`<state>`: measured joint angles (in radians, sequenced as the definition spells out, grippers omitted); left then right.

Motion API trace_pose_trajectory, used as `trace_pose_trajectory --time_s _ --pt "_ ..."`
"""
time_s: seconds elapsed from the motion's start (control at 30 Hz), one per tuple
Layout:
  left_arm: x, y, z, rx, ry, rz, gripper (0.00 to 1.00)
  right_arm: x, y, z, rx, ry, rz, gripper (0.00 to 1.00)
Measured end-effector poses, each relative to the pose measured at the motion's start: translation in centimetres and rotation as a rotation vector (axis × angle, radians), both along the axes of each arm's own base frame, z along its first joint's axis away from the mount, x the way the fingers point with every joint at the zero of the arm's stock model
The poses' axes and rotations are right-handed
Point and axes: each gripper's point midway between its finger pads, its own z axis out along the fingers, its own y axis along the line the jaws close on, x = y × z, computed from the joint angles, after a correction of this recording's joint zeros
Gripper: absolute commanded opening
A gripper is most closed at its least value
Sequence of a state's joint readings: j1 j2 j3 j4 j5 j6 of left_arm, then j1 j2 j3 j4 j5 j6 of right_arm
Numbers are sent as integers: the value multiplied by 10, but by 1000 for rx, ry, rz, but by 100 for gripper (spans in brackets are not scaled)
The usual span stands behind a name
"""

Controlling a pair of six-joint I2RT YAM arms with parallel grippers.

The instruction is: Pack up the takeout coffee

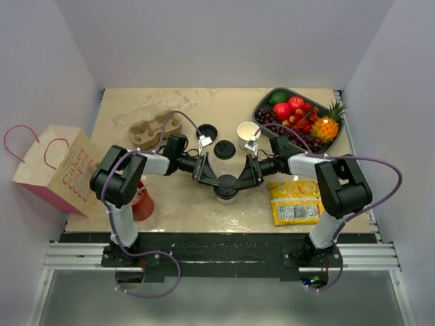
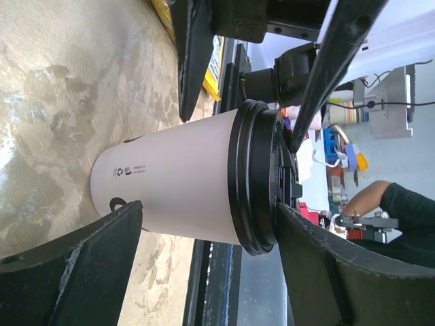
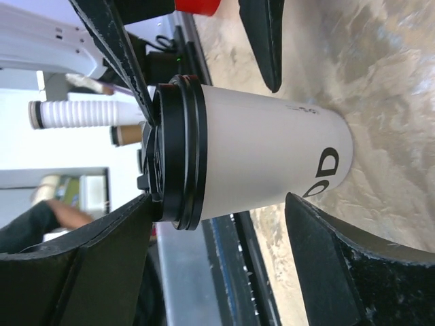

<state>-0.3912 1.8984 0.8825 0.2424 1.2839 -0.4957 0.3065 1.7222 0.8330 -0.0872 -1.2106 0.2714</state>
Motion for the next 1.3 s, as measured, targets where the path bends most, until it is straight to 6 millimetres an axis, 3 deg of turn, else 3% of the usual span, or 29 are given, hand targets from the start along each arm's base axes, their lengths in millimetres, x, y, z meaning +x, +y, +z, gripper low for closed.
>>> trace_pose_trajectory --time_s 0.5,0.7,0.87,1.3 --pt "4 -3 4 -16 11 -6 84 -5 1 -8 29 131 57 66" --pt "31 -15 16 -70 -34 66 82 -7 0 -8 33 163 61 66" --pt "46 -25 10 -92 9 102 82 -7 0 -6 33 168 62 66" --pt "43 -36 24 -136 4 93 82 -6 0 -6 27 170 58 66"
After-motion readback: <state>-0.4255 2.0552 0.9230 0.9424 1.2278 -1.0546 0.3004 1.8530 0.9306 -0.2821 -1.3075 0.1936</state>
